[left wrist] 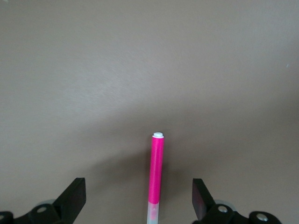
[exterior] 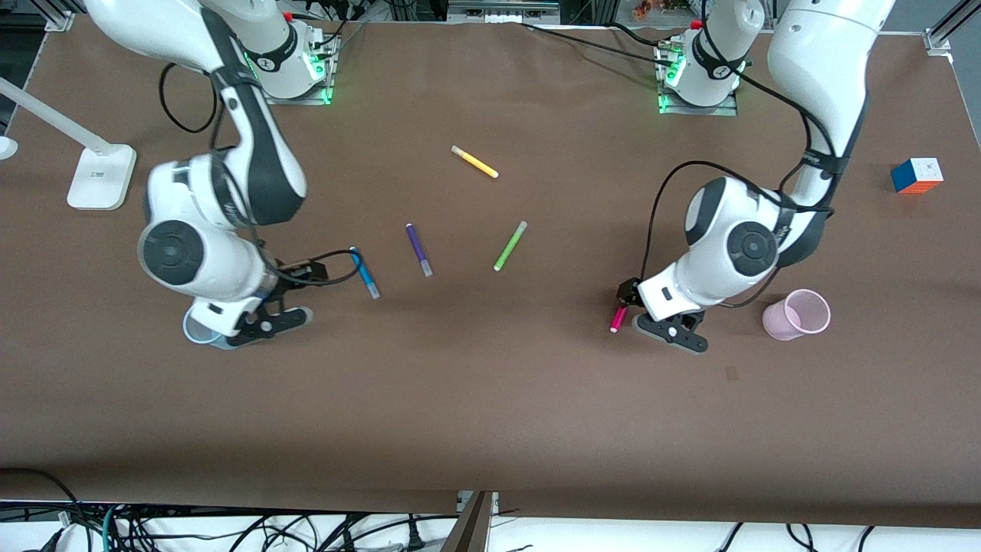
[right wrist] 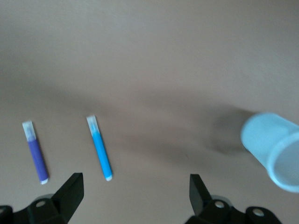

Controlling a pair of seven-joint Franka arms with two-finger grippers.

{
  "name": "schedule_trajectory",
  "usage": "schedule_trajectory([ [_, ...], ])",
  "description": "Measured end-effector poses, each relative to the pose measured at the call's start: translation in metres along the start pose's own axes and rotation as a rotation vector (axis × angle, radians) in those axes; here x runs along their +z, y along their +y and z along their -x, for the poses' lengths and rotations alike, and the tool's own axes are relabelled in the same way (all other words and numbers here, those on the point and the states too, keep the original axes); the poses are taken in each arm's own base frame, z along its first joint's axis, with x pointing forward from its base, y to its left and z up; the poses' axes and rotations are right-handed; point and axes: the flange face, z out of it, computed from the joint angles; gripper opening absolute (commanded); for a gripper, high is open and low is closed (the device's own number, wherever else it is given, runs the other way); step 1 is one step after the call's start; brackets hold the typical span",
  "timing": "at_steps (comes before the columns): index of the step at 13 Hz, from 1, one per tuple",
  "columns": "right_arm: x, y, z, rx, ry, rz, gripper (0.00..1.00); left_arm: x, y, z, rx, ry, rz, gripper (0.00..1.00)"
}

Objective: Place pink and blue markers in matching cups
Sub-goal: 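Reach the right gripper to the blue marker while the left gripper reaches the pink marker, then close the right gripper on the blue marker while the left gripper grasps the pink marker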

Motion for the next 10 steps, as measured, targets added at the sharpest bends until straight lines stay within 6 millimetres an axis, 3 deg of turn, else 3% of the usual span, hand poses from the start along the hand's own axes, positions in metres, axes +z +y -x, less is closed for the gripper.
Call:
schedule_trajectory([
  [3,0.053,-0.024,-0.012,-0.035,0.029,0.016,1.00,0.035,0.004,0.018,0.029,-0.023,-0.032,1.00],
  [6,0.089,-0.029,-0.008,-0.042,0.033,0.022,1.00,0.050,0.004,0.028,0.047,-0.051,-0.056,1.00],
  [10,0.114,-0.050,0.005,-0.041,0.002,0.025,1.00,0.062,0.014,0.038,0.041,-0.081,-0.068,0.72],
])
